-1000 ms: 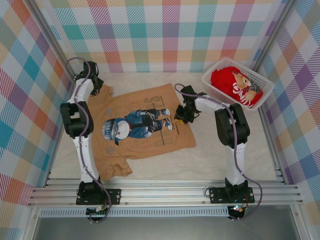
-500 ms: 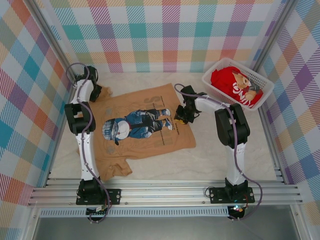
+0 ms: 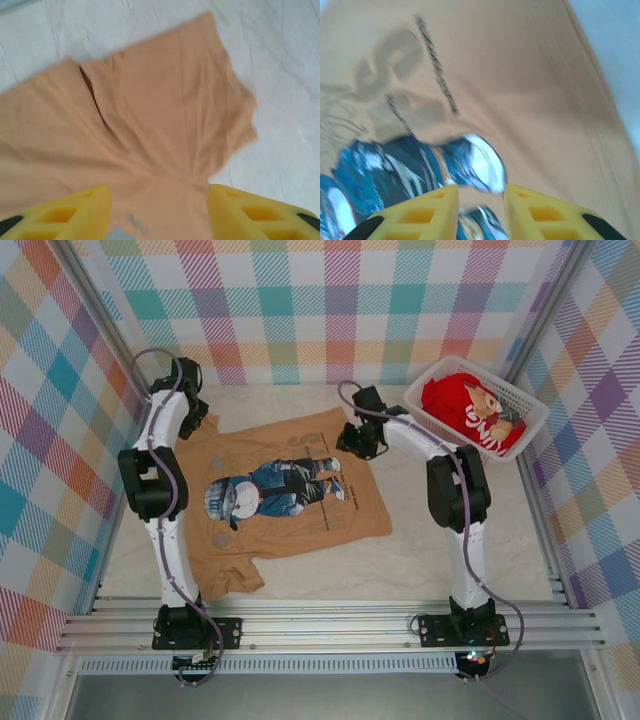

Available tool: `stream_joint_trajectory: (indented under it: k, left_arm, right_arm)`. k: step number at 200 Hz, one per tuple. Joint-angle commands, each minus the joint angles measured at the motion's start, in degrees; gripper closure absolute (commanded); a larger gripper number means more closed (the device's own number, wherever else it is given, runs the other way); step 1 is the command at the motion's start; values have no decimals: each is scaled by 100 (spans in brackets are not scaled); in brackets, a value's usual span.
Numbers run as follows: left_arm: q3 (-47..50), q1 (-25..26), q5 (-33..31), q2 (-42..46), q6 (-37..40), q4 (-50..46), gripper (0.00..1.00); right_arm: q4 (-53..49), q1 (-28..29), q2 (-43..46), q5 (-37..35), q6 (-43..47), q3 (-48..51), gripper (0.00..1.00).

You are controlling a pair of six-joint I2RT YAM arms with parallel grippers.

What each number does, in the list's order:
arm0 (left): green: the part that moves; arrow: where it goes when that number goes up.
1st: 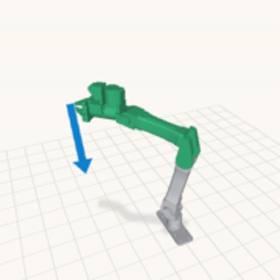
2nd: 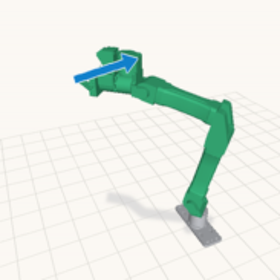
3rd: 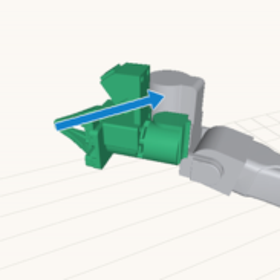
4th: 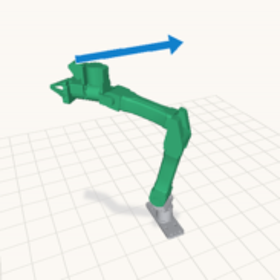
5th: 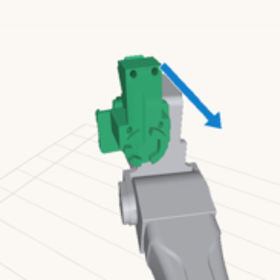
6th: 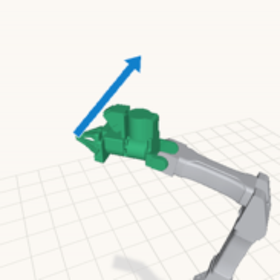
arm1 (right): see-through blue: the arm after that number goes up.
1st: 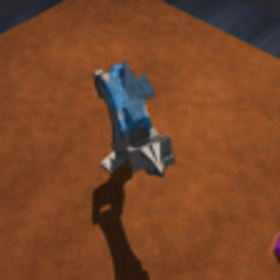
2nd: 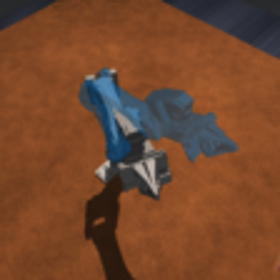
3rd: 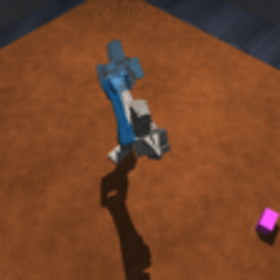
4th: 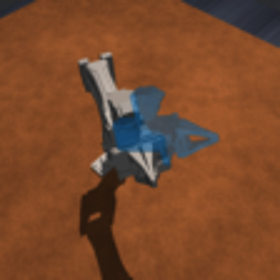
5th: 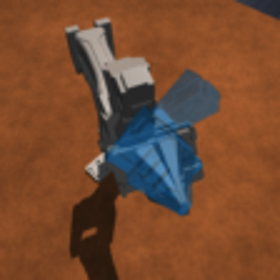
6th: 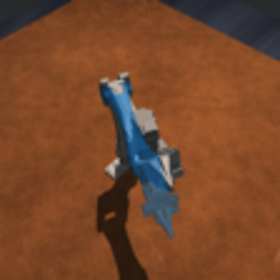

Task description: Fold and stack the t-shirts

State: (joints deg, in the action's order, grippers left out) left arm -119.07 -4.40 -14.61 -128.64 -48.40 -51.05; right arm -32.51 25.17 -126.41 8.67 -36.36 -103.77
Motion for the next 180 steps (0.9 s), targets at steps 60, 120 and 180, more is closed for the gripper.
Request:
stream_joint_trajectory:
  k: [60, 120, 180]
  left_arm:
    - [899, -107, 1195, -431, 125, -140, 59]
    - [-30, 239, 1967, -1358, 340, 139, 61]
    - [-2035, 897, 2514, -2452, 96, 229, 61]
  right_arm:
    - [-748, -28, -1924, 401, -403, -2113, 70]
    - [-1376, -579, -2179, 101, -654, -2227, 72]
    - [-1718, -1363, -2039, -298, -310, -2336, 74]
